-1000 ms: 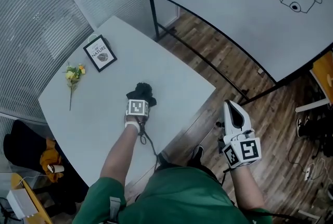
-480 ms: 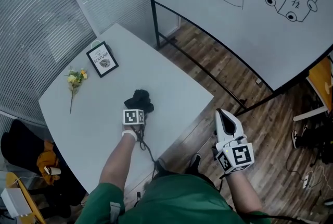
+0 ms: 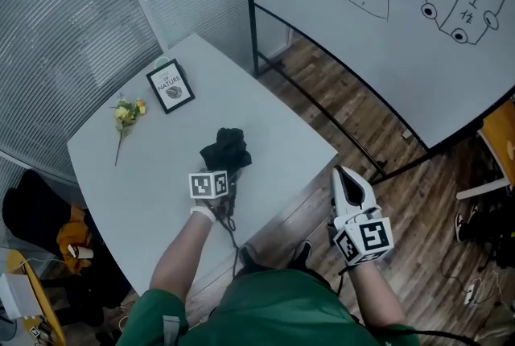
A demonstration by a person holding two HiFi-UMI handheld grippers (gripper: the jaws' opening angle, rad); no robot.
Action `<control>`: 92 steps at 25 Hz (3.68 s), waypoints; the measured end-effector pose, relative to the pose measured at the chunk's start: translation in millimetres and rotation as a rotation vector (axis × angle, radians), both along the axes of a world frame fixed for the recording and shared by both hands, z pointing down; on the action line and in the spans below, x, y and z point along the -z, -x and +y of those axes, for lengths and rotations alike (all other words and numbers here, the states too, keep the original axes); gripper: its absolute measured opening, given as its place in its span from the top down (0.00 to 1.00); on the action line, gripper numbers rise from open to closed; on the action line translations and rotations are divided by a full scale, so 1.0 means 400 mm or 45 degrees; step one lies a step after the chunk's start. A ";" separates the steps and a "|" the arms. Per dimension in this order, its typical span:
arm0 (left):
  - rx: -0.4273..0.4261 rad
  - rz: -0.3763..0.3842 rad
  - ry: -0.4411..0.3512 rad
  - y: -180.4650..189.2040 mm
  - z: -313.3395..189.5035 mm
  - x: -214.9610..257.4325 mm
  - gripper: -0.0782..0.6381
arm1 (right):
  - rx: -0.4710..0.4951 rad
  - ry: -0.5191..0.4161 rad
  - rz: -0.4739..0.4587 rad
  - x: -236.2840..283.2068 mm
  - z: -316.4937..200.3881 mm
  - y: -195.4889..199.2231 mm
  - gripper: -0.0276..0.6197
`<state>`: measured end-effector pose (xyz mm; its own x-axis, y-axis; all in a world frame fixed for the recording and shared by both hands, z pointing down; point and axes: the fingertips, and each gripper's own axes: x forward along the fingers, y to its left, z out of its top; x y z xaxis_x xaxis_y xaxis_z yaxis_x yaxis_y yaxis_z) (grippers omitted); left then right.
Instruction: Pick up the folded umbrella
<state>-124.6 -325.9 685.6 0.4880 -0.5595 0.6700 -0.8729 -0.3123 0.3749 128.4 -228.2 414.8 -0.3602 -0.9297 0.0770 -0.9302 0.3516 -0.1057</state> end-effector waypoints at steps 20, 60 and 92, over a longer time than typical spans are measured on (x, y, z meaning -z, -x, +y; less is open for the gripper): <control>0.013 0.273 -0.609 -0.053 0.088 0.560 0.50 | 0.132 -0.069 -0.030 0.052 -0.035 0.062 0.95; 0.011 0.347 -1.213 -0.096 0.209 0.952 0.50 | 0.174 -0.336 -0.005 0.218 -0.045 0.015 0.95; -0.026 0.281 -1.293 -0.047 0.270 0.949 0.50 | 0.178 -0.461 0.189 0.240 0.006 0.077 0.95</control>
<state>-105.8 -217.9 306.2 0.5583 -0.8007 -0.2172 -0.8078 -0.5844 0.0777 97.5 -225.7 318.9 -0.4947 -0.8490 -0.1854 -0.8665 0.4657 0.1796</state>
